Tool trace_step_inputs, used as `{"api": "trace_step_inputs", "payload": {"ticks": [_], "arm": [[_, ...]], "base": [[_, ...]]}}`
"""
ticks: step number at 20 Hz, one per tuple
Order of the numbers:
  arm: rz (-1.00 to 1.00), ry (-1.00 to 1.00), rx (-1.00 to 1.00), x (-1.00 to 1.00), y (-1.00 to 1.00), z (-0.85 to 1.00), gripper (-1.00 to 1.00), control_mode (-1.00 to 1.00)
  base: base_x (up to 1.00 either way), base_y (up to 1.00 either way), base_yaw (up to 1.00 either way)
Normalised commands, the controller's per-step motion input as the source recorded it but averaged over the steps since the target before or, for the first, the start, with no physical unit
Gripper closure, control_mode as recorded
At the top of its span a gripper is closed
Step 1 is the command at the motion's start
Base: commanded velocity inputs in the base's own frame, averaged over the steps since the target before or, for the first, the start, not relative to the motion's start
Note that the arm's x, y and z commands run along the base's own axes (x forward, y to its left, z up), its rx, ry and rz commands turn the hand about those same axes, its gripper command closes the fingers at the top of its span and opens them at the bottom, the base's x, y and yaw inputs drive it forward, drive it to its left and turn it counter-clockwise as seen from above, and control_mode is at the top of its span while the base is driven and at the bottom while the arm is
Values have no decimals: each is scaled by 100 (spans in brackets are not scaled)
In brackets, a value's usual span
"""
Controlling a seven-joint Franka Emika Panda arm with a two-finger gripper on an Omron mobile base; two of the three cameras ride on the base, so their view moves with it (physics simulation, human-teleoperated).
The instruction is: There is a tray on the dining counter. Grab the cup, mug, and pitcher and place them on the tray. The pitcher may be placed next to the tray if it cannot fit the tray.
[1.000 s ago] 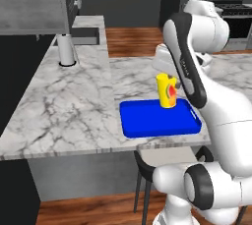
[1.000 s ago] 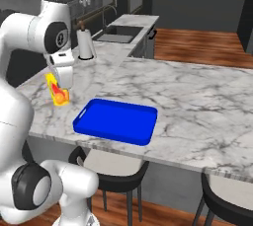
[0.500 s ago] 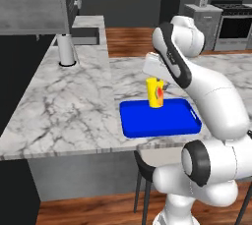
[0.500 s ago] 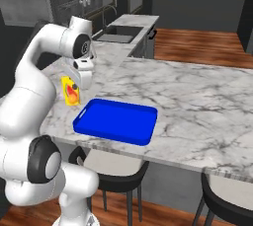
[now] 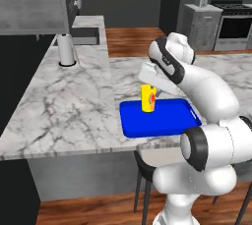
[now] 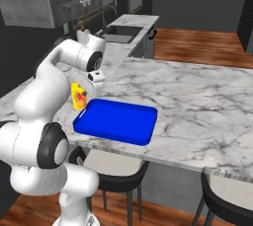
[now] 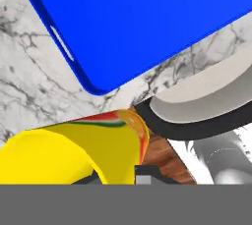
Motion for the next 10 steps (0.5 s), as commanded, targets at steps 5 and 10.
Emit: {"api": "trace_step_inputs", "payload": {"ticks": [5,10], "arm": [[3,-17,0,52,0,-40,100,-100],[3,-9,0,48,0,-49,100,-100]], "base": [[0,0,0],[0,0,0]]}}
